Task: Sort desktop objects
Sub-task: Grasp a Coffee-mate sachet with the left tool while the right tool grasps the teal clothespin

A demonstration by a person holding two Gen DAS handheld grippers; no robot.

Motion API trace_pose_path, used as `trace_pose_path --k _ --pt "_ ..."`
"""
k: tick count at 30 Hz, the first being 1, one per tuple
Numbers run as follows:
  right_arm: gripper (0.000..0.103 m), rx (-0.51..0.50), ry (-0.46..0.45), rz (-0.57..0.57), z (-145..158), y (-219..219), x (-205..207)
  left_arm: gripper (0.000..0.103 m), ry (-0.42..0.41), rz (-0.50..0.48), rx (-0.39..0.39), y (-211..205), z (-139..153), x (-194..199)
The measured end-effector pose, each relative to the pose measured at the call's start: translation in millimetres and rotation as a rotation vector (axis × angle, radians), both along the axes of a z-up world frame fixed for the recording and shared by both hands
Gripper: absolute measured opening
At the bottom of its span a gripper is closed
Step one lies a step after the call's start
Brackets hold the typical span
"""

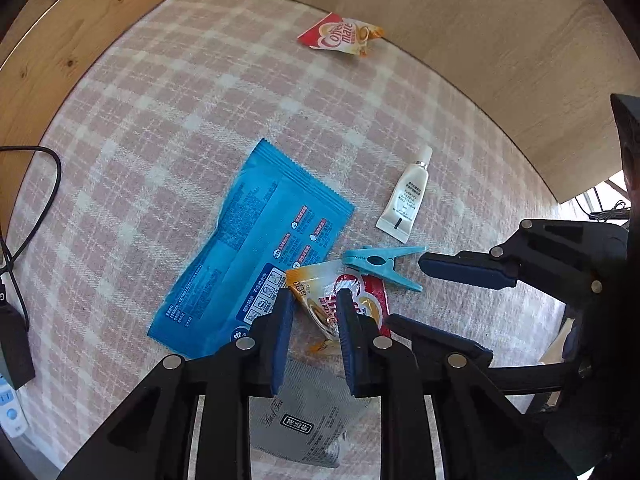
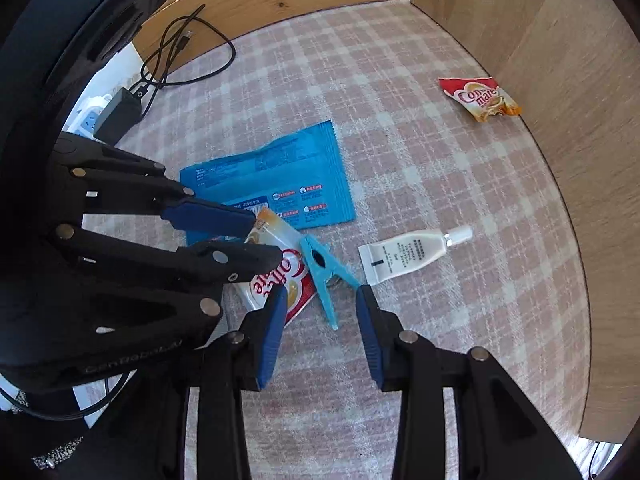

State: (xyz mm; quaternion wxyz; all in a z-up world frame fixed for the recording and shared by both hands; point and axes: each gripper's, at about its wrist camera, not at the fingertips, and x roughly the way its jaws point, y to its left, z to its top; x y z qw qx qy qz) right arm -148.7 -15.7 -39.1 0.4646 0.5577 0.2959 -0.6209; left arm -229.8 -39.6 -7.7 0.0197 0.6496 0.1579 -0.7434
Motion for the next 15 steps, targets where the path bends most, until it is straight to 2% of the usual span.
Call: trace_pose_path --k 10,15 --pt "0.035 -0.013 0.093 0.038 8 -6 1 0.011 0.006 -0.015 -0.016 -3 -7 0" --pt "0.038 -0.025 0.091 0.074 3 -15 -2 0.009 0.008 -0.012 -0.022 -10 -7 8"
